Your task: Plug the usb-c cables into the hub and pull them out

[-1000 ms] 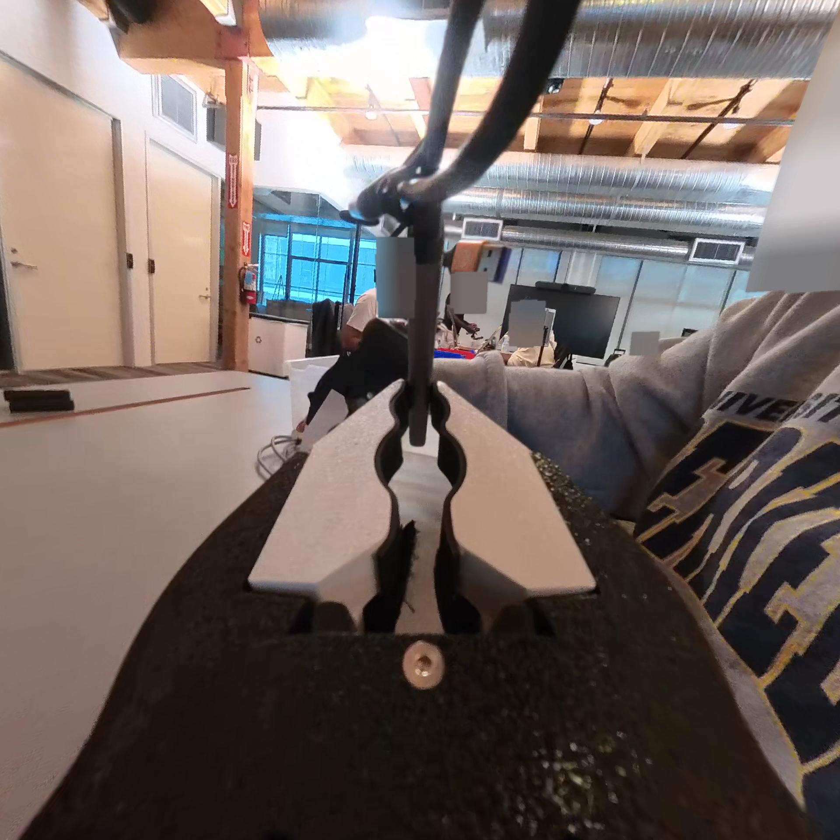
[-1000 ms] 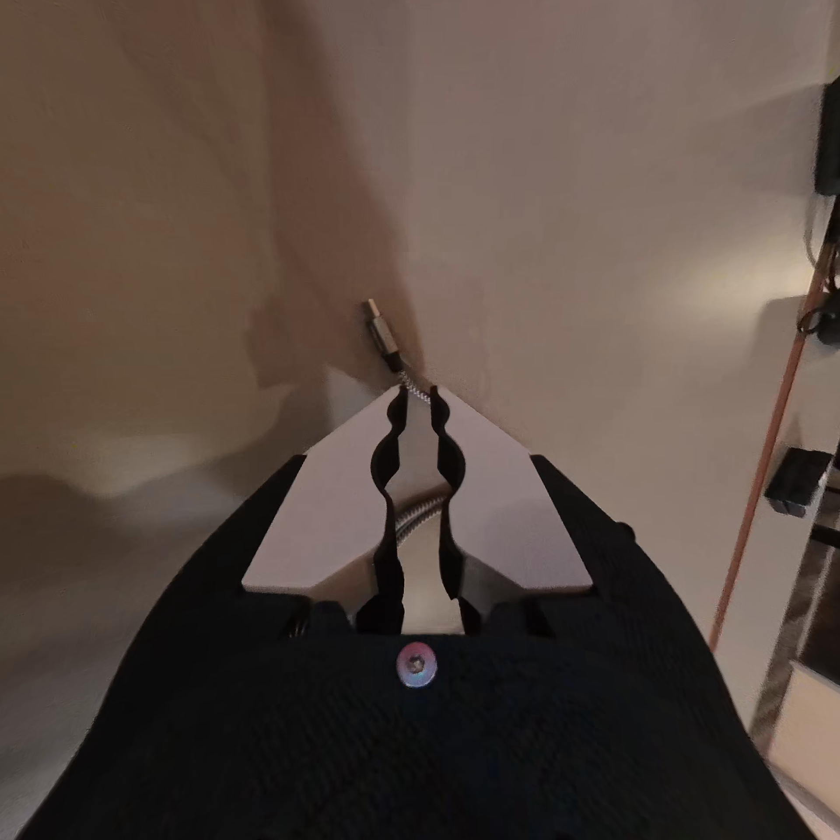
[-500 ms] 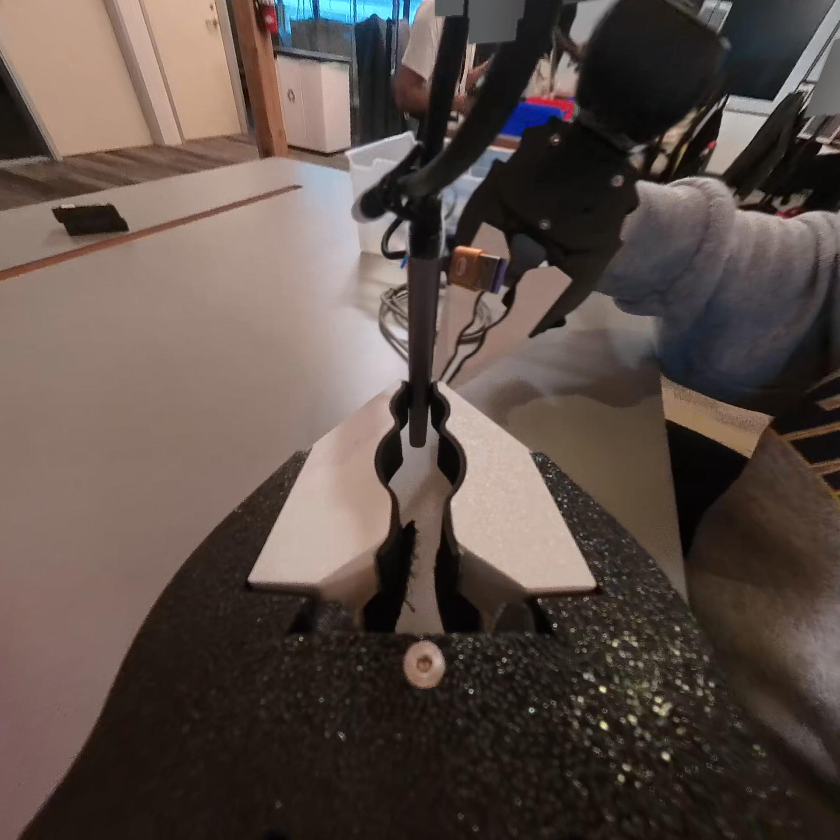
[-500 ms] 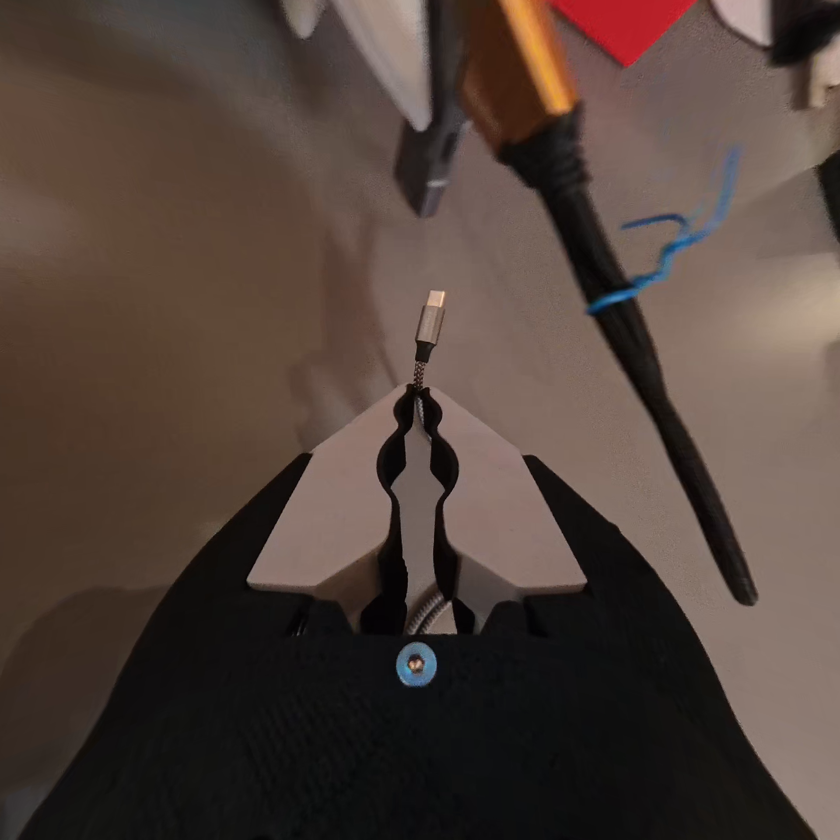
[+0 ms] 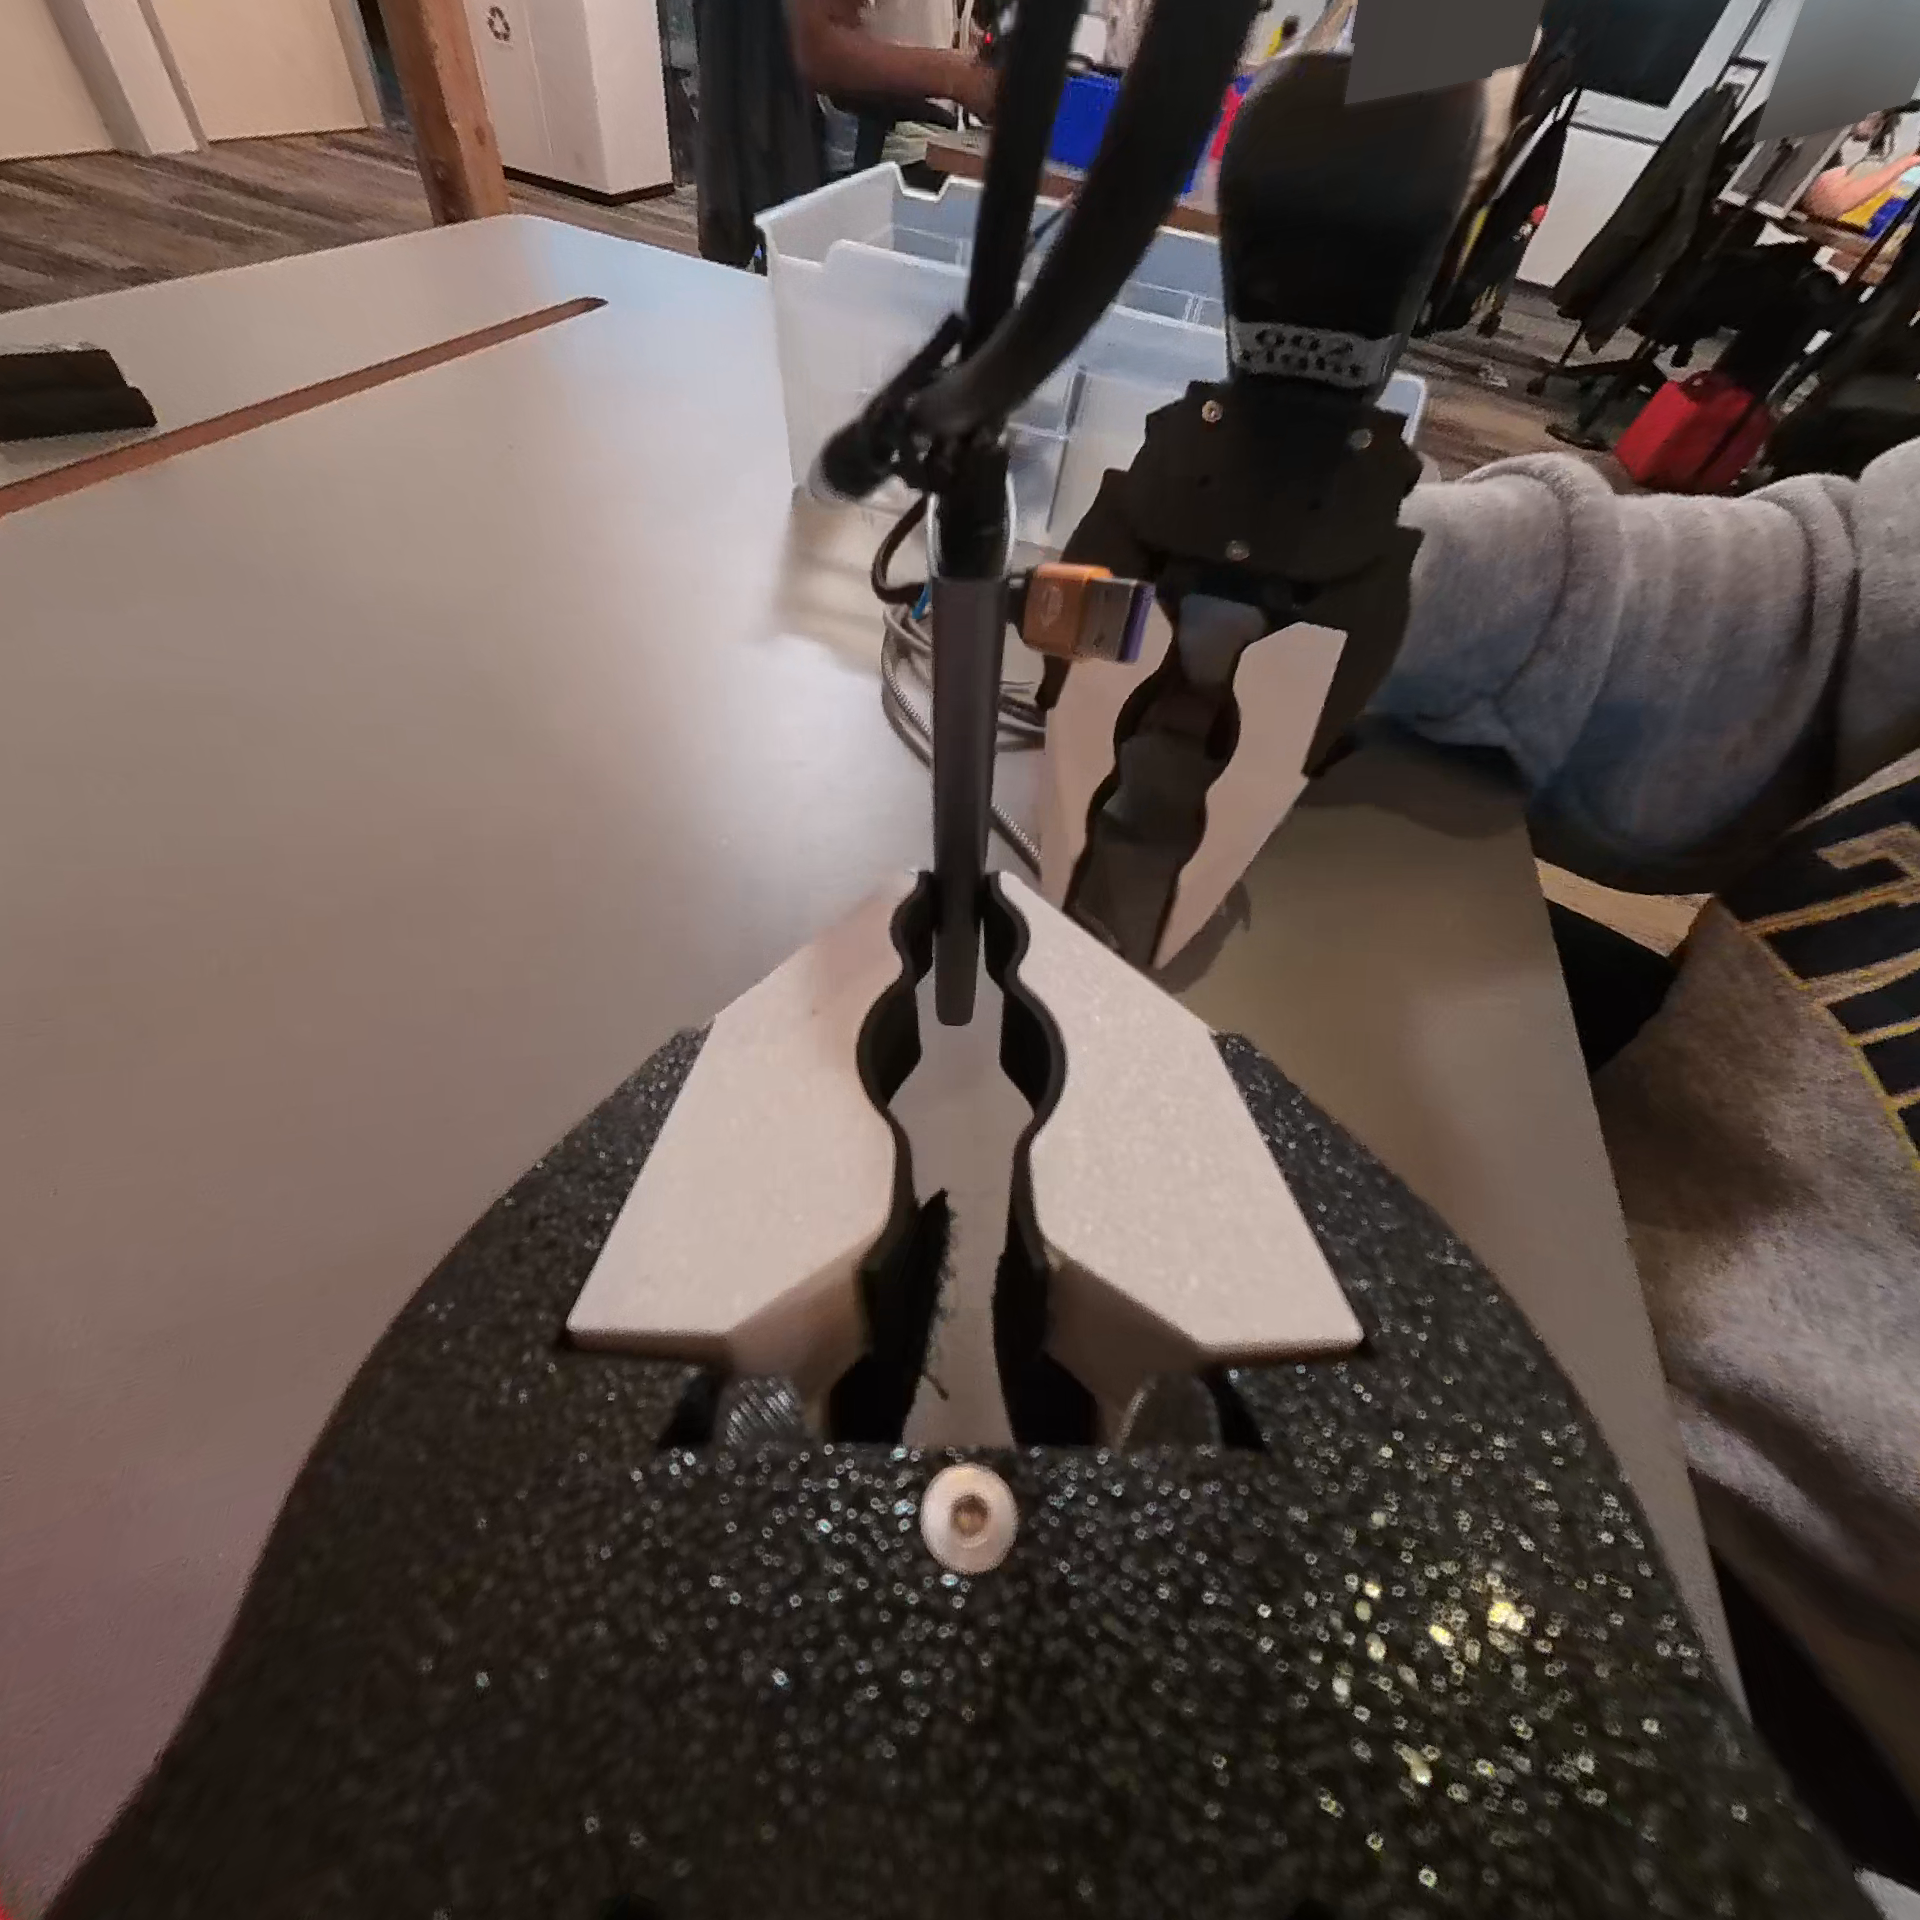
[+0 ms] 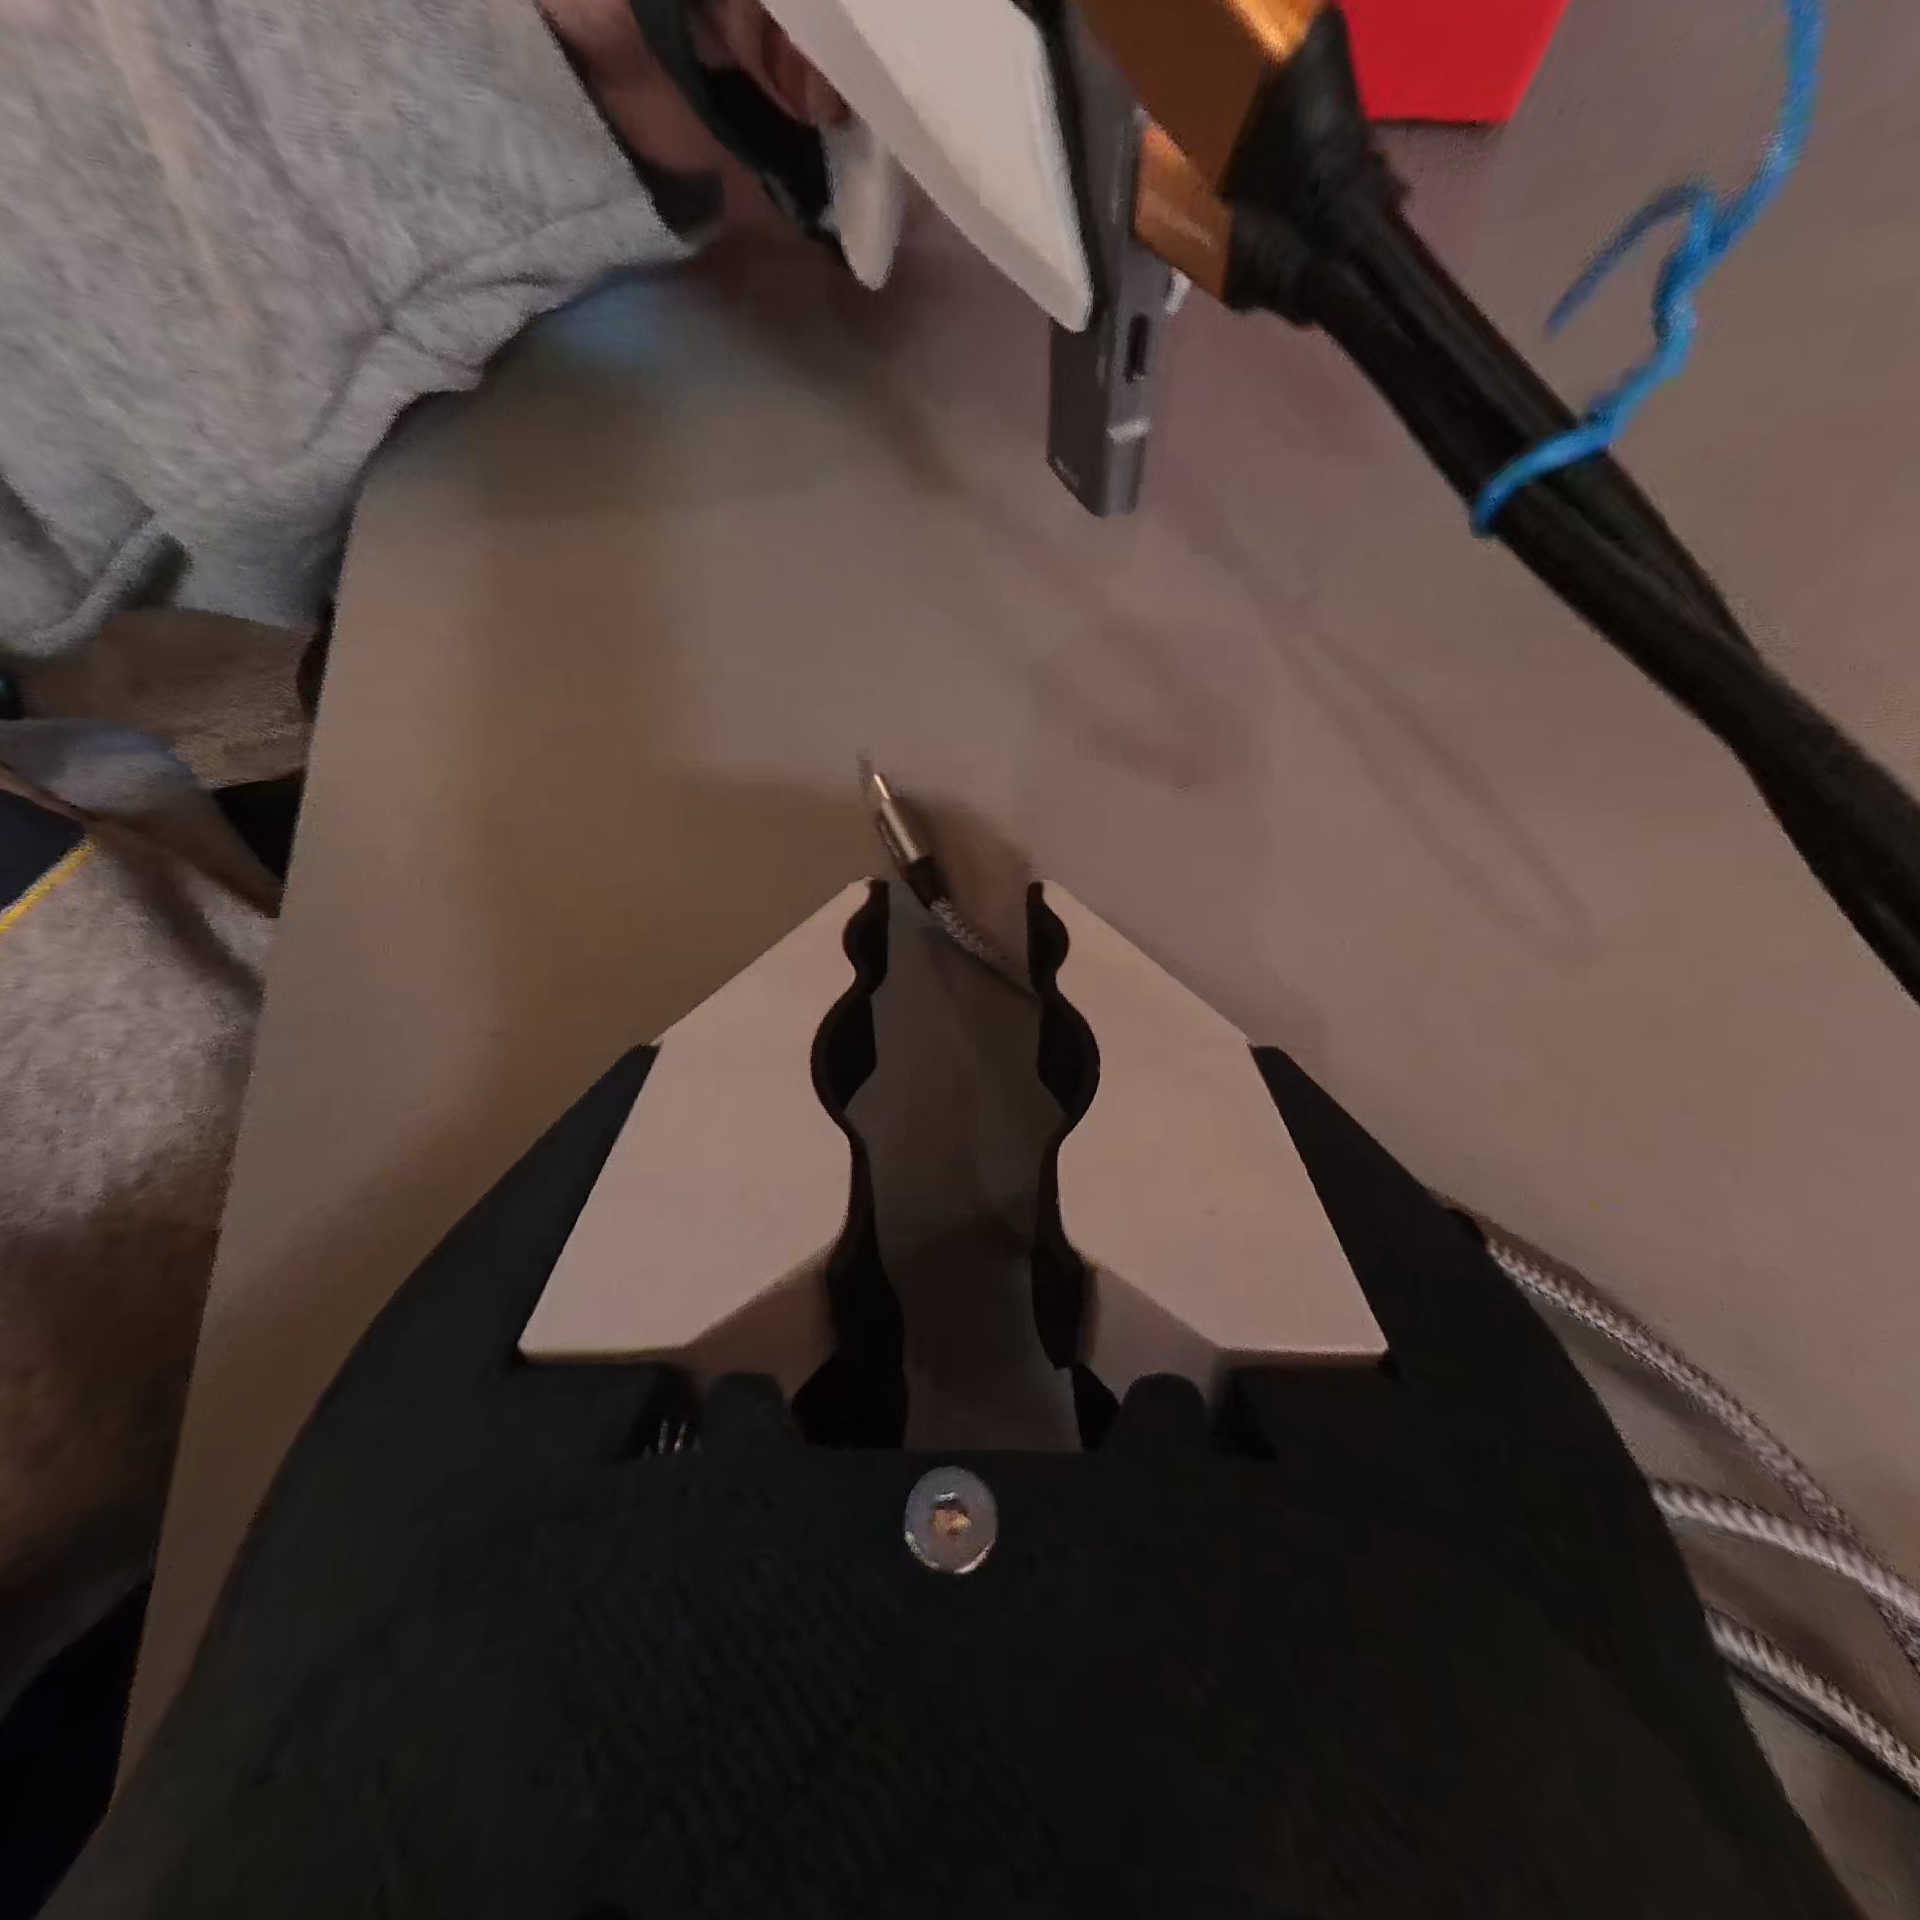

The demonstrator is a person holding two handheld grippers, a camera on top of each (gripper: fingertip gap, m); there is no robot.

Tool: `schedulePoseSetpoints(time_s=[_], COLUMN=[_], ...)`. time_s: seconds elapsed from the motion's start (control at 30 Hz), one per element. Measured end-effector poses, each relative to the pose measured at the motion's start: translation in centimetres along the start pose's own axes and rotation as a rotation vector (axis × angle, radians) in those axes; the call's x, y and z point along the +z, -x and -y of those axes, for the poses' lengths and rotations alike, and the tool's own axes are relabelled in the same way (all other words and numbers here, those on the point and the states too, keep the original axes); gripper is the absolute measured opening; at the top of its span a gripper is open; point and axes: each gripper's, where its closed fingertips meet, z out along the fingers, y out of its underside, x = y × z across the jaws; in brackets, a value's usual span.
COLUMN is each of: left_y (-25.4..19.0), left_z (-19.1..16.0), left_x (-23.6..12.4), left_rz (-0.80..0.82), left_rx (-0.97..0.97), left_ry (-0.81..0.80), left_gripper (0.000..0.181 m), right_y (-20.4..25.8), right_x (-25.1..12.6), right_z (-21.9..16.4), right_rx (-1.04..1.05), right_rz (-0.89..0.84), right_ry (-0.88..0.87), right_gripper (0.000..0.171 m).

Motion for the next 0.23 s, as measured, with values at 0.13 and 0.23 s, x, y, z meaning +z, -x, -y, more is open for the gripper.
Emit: schedulePoseSetpoints(time_s=[0.13,0.23], left_y=[-0.04,-0.39], left_z=[-0.45,-0.8], left_x=[0.32,0.62], left_rz=[-0.014,-0.04], left_rx=[-0.001,0.004], left_ry=[0.014,0.024], left_gripper=[0.007,0.007], right_y=[0.4,-0.12], right_x=[0.46,0.63], right_z=[-0.19,-0.05], right_rx=[-0.068,-0.125], right_rz=[0.005,-0.052], right_ry=[0.024,0.038], right_gripper=[0.023,0.004])
